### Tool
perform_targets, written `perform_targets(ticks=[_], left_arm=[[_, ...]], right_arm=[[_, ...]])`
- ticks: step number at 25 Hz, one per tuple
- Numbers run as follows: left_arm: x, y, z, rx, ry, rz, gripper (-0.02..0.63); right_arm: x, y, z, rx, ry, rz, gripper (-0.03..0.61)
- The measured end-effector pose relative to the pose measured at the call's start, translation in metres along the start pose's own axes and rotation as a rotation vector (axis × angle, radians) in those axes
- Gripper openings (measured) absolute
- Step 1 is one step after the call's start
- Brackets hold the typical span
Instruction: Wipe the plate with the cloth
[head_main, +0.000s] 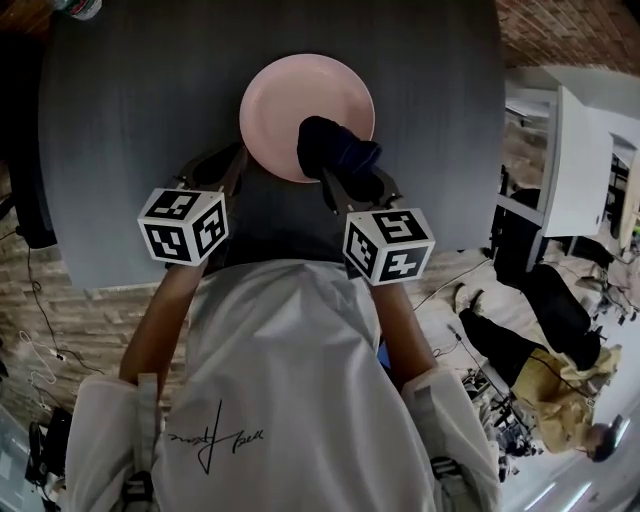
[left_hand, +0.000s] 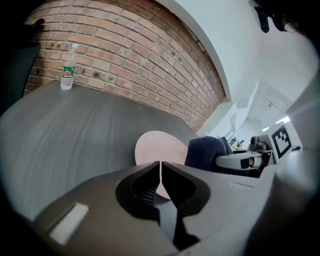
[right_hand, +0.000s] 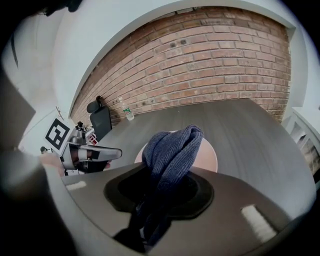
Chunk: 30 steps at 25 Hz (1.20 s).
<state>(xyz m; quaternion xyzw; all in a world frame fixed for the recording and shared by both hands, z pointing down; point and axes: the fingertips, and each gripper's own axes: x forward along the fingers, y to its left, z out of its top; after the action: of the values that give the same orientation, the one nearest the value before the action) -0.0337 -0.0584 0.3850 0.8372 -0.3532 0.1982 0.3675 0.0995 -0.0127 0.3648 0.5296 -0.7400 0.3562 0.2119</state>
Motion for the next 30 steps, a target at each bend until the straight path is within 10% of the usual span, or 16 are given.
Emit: perform_targets(ticks=[30], left_arm=[[0.058, 0.056, -0.023, -0.058, 0.14, 0.03, 0.126]], right_arm=[[0.076, -0.076, 0.02, -0.071, 0.103, -0.159, 0.12]])
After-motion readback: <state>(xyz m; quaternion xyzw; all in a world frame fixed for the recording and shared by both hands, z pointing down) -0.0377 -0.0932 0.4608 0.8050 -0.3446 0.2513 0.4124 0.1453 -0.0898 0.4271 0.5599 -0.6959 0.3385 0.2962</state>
